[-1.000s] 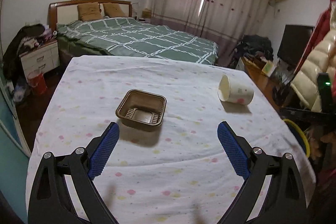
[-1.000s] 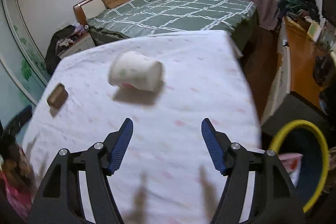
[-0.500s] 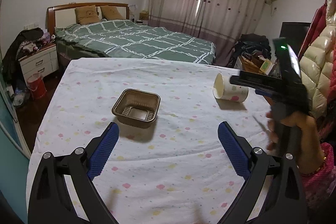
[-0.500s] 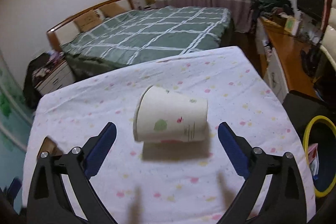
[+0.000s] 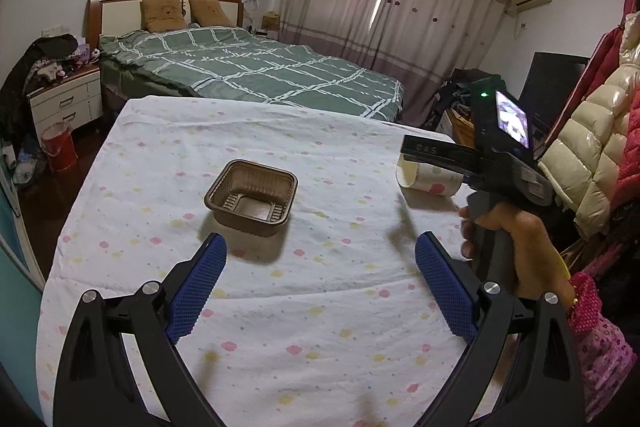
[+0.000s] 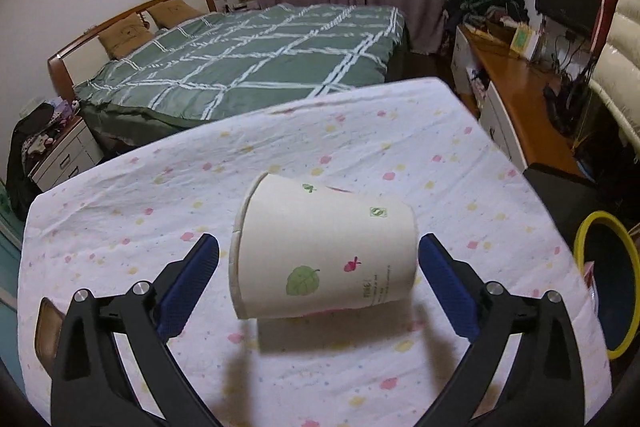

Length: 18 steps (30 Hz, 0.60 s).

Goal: Collect trash
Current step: 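Reach the right gripper to the white paper cup and grasp it, then carry the paper cup over the bin and open the right gripper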

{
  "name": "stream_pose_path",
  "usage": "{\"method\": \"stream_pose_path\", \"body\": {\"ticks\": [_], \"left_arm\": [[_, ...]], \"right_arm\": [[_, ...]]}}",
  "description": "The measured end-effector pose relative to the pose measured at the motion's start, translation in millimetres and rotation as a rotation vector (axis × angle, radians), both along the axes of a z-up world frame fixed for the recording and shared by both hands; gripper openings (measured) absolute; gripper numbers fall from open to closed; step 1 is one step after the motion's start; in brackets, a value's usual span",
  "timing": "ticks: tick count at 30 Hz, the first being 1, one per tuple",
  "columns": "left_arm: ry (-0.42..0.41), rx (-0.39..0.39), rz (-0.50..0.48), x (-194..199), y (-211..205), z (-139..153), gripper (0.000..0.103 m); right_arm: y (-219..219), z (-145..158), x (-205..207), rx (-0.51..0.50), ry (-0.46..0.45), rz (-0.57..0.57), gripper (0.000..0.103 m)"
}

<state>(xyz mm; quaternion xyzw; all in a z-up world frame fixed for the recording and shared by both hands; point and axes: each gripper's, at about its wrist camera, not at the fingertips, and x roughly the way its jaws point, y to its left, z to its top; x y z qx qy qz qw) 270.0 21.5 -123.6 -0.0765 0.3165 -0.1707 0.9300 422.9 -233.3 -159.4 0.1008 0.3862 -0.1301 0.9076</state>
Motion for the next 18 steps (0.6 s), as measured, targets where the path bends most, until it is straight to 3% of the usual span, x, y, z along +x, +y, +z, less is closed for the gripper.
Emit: {"method": "stream_pose_path", "body": {"ticks": [2,6,18], "left_arm": [[0.0,0.005,-0.003,-0.3,-1.5,-0.3,0.094],[0.001,0.009,-0.007,-0.2,-2.2,-1.0,0.094],[0.003,0.022,-0.009,0.4,-4.1,-2.0,0.094]], "right_arm": [[-1.4,-6.6,5.2,0.023,0.026,0.005,0.095],[-1.6,-12.6,7.0,0.034,0.044,0.014,0.081],[-14.4,9.0,-34.5,0.036,0.002,0.064,0.081]]}}
